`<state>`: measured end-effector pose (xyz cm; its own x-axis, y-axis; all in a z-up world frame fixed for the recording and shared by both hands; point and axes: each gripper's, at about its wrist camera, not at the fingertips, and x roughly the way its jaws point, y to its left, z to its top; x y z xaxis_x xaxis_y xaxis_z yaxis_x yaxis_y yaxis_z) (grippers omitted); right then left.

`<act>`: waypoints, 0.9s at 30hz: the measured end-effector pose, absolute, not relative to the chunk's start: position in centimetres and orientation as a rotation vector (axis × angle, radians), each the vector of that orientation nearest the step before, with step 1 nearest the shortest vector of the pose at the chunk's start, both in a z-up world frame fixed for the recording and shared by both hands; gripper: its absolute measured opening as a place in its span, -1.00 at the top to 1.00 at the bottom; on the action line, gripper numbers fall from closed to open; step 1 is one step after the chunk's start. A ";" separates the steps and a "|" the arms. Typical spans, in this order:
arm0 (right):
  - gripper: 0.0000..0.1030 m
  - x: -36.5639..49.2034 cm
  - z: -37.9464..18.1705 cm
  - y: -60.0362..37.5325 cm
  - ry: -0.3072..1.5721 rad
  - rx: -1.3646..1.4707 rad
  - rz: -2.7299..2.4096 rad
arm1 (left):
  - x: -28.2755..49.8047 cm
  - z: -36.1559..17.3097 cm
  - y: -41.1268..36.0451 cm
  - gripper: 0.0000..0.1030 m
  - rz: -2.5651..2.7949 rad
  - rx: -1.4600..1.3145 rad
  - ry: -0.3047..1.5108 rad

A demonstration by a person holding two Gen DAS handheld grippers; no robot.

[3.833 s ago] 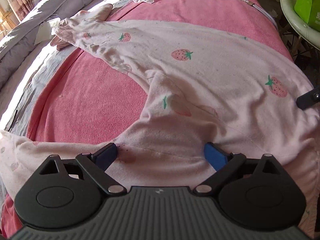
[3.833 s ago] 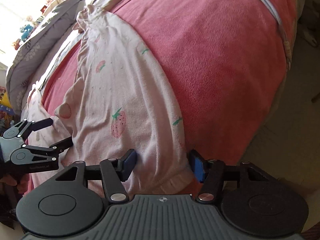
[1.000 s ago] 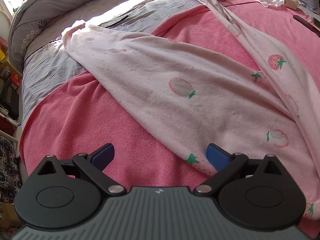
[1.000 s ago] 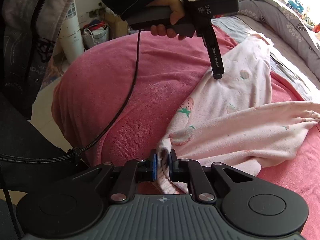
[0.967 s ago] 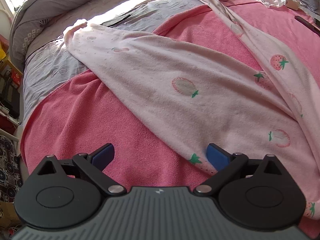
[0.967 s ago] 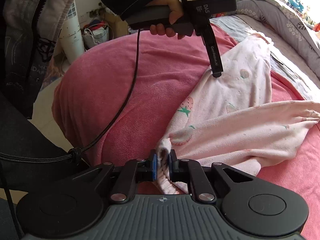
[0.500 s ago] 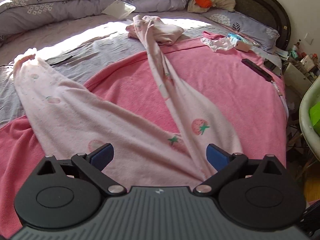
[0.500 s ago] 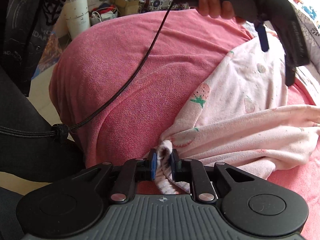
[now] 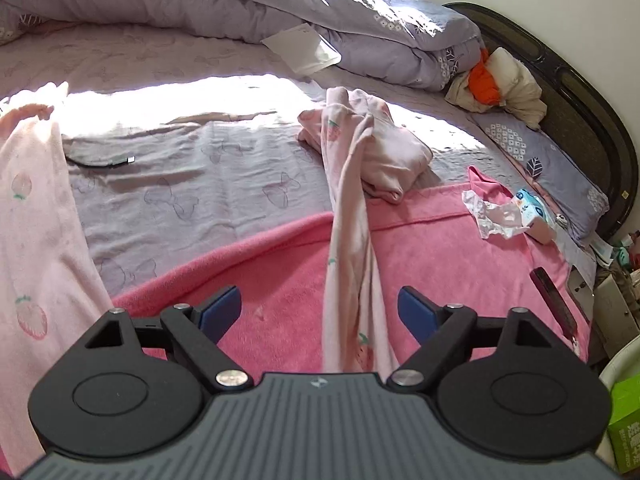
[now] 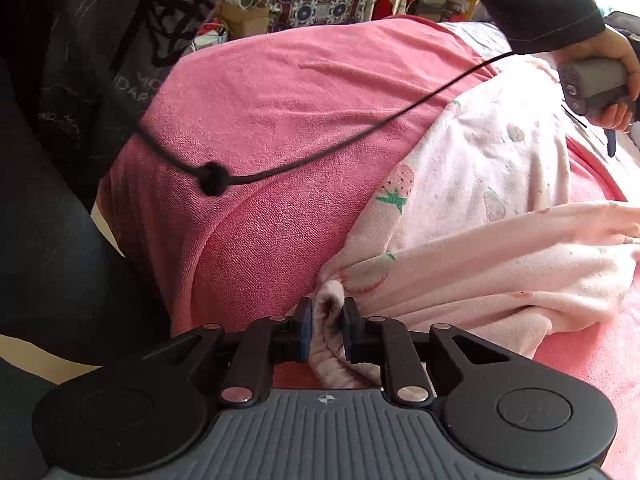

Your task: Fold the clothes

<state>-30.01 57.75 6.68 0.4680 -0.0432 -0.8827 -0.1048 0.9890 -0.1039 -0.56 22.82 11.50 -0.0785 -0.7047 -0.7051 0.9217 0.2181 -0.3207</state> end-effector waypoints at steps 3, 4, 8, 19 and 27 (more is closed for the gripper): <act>0.63 -30.2 6.6 57.1 1.073 -0.116 0.048 | -1.0 12.9 18.2 -0.70 -1.411 0.403 0.780; 0.62 -30.3 6.6 56.8 1.066 -0.098 0.052 | -1.4 13.1 16.4 -0.70 -1.418 0.438 0.734; 0.62 -30.8 6.6 55.7 1.033 -0.037 0.069 | -3.0 12.8 10.3 -0.70 -1.404 0.567 0.629; 0.59 -31.3 6.0 51.7 0.965 0.173 0.163 | -9.3 8.0 -1.4 -0.43 -1.444 0.848 0.373; 0.58 -31.4 5.6 49.7 0.941 0.278 0.208 | -9.0 4.7 -5.6 0.95 -1.341 0.913 0.475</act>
<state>-31.44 49.71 5.63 0.5731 0.2947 -0.7646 -0.0546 0.9447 0.3232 -8.97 -5.59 4.67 0.2070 -0.6181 -0.7584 0.9575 -0.0312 0.2868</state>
